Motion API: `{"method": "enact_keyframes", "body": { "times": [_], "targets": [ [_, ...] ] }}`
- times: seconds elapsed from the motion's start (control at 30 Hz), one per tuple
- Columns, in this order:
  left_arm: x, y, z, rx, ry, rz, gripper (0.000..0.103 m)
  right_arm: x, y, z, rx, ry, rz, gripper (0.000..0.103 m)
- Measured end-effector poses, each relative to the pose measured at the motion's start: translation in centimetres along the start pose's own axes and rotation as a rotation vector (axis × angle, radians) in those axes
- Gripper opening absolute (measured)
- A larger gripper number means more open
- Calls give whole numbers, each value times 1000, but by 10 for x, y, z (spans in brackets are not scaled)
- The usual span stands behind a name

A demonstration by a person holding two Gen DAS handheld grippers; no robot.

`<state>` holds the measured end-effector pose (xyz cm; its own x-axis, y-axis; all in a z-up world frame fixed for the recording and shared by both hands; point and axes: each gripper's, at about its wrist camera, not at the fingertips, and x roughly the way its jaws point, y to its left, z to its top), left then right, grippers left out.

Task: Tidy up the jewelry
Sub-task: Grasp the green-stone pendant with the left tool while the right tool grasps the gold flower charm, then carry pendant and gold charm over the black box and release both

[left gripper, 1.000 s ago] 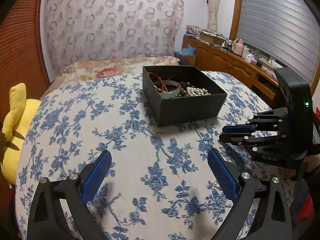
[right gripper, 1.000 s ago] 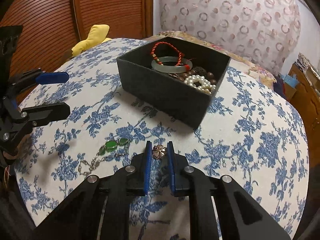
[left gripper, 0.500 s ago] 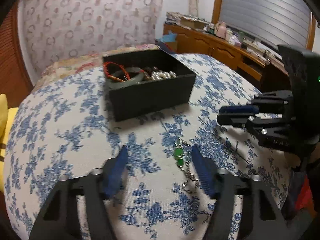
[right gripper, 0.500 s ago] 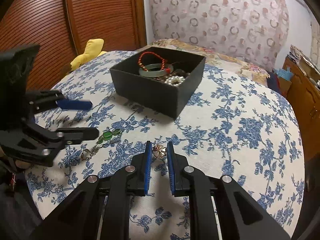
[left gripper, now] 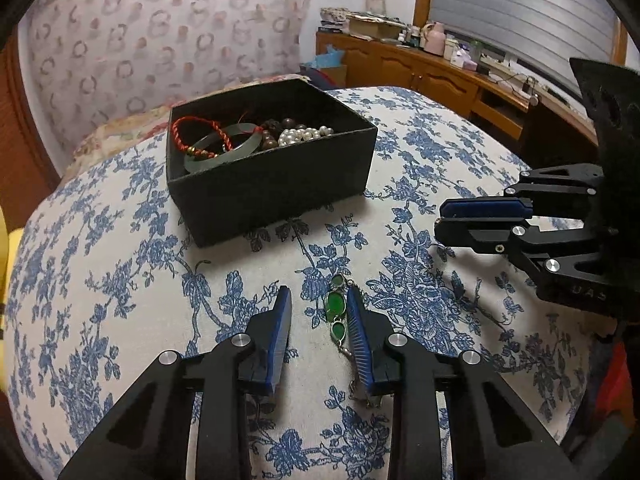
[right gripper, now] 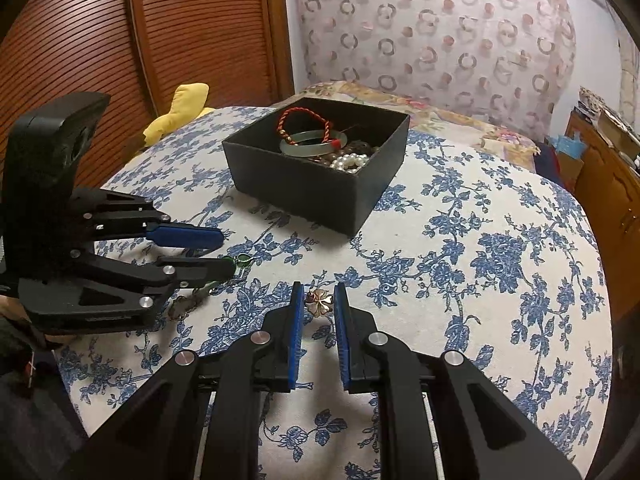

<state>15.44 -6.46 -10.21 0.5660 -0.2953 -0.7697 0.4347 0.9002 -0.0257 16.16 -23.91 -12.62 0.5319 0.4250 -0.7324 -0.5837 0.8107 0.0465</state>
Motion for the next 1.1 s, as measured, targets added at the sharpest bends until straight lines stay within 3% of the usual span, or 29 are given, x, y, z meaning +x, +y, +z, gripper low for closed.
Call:
{"method": "enact_keyframes", "body": {
  "times": [0.03,0.47,0.77,1.1],
  "targets": [
    [0,0,1,2,0,1,11,0,0,0,0,0,1,17],
    [-34,15,13,-49,-103,15,11,-18,6,11,-12,-47,3,17],
    [-69,20,43,-53,-202,35,11,-38,12,37,-38,-112,-7,17],
    [-85,30,73,-53,-258,59,11,-42,9,66,-31,-156,-11,17]
  ]
}}
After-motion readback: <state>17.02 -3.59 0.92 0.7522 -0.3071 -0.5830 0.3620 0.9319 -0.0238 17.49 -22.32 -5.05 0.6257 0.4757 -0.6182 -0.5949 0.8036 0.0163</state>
